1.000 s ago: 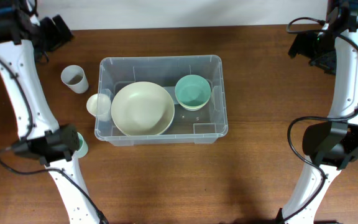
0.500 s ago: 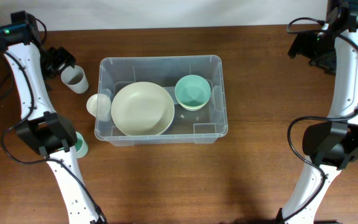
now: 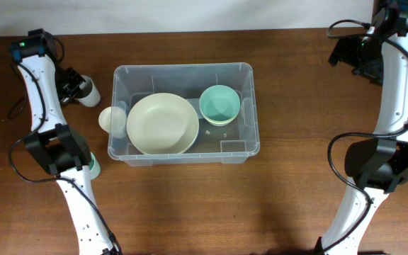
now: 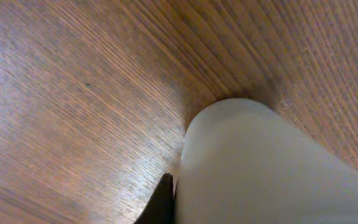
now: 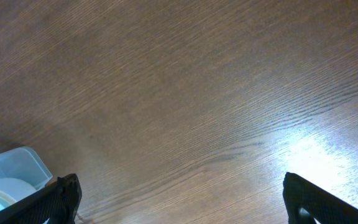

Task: Pack container
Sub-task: 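Move the left gripper to the grey cup and grasp it, then carry the grey cup over the container with the left gripper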

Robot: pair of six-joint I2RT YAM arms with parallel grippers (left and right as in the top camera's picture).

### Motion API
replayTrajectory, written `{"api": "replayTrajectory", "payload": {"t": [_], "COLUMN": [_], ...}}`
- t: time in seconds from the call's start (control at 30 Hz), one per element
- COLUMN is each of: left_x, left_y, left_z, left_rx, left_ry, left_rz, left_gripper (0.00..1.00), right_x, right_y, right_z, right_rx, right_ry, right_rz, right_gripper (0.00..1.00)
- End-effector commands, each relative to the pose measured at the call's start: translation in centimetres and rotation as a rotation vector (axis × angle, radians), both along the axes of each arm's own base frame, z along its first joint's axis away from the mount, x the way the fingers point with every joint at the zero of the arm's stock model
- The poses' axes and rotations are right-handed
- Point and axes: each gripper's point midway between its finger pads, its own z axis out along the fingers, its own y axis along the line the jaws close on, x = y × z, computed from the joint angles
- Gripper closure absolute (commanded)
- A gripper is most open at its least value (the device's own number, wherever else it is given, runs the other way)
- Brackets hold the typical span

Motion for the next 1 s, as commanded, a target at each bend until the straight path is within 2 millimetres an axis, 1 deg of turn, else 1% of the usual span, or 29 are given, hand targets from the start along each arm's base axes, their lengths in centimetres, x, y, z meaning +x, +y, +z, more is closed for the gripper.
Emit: {"api": "replayTrajectory", "payload": {"t": [0.0, 0.07, 0.13, 0.17, 0.2, 0.23, 0.27, 0.3, 0.33, 0.37, 0.43, 0.47, 0.5, 0.53, 0.57, 0.63, 0.7, 0.73, 0.77, 0.8, 0.87, 0.97], "left_x": [0.2, 0.7, 1.4, 1.9, 2.3, 2.3, 2.2, 1.9, 1.3, 0.8, -0.9, -2.3, -3.0, -3.5, -3.9, -4.4, -5.1, -5.5, -6.1, -6.6, -7.3, -8.2], "left_y": [1.3, 1.8, 2.0, 1.6, 0.7, -0.2, -1.3, -3.0, -5.9, -7.4, -12.6, -16.7, -18.8, -22.4, -24.9, -28.2, -31.3, -32.5, -34.0, -35.0, -36.1, -36.8], "left_z": [3.0, 5.9, 9.7, 13.0, 16.8, 19.6, 22.4, 25.6, 29.0, 30.4, 33.0, 33.6, 33.6, 33.5, 33.2, 32.0, 30.1, 29.2, 27.8, 26.6, 24.5, 21.6], "left_rx": [0.013, 0.038, 0.065, 0.077, 0.081, 0.084, 0.088, 0.093, 0.094, 0.097, 0.114, 0.115, 0.11, 0.093, 0.084, 0.1, 0.122, 0.117, 0.099, 0.082, 0.057, 0.028], "left_ry": [-0.066, -0.141, -0.242, -0.336, -0.442, -0.517, -0.59, -0.674, -0.762, -0.794, -0.847, -0.853, -0.851, -0.855, -0.849, -0.813, -0.747, -0.716, -0.669, -0.627, -0.551, -0.443], "left_rz": [0.032, 0.036, 0.022, -0.017, -0.07, -0.112, -0.162, -0.239, -0.356, -0.415, -0.62, -0.774, -0.85, -0.947, -0.999, -1.078, -1.15, -1.179, -1.218, -1.244, -1.278, -1.3], "left_gripper": [0.99, 0.99, 0.99, 0.99, 0.99, 0.99, 0.99, 0.99, 0.99, 0.99, 0.99, 0.99, 0.99, 0.99, 0.99, 0.99, 0.99, 0.99, 0.99, 0.99, 0.99, 0.99], "right_x": [0.0, 0.0, 0.0, 0.0, 0.0, 0.0, 0.0, 0.0, 0.0, 0.0, 0.0, 0.0, 0.0, 0.0, 0.0, 0.0, 0.0, 0.0, 0.0, 0.0, 0.0, 0.0], "right_y": [-0.2, -0.2, -0.2, -0.2, -0.2, -0.2, -0.2, -0.2, -0.2, -0.2, -0.2, -0.2, -0.2, -0.2, -0.2, -0.2, -0.2, -0.2, -0.2, -0.2, -0.2, -0.2], "right_z": [-0.4, -0.4, -0.4, -0.4, -0.4, -0.4, -0.4, -0.4, -0.4, -0.4, -0.4, -0.4, -0.4, -0.4, -0.4, -0.4, -0.4, -0.4, -0.4, -0.4, -0.4, -0.4], "right_rx": [-0.011, -0.011, -0.011, -0.011, -0.011, -0.011, -0.011, -0.011, -0.011, -0.011, -0.011, -0.011, -0.011, -0.011, -0.011, -0.011, -0.011, -0.011, -0.011, -0.011, -0.011, -0.011], "right_ry": [0.013, 0.013, 0.013, 0.013, 0.013, 0.013, 0.013, 0.013, 0.012, 0.013, 0.013, 0.012, 0.013, 0.013, 0.012, 0.013, 0.013, 0.013, 0.012, 0.012, 0.013, 0.013], "right_rz": [-0.008, -0.008, -0.008, -0.008, -0.008, -0.008, -0.008, -0.008, -0.009, -0.008, -0.008, -0.008, -0.008, -0.008, -0.009, -0.008, -0.008, -0.008, -0.009, -0.009, -0.008, -0.008], "right_gripper": [0.01, 0.01, 0.01, 0.01, 0.01, 0.01, 0.01, 0.01, 0.01, 0.01, 0.01, 0.01, 0.01, 0.01, 0.01, 0.01, 0.01, 0.01, 0.01, 0.01, 0.01, 0.01]}}
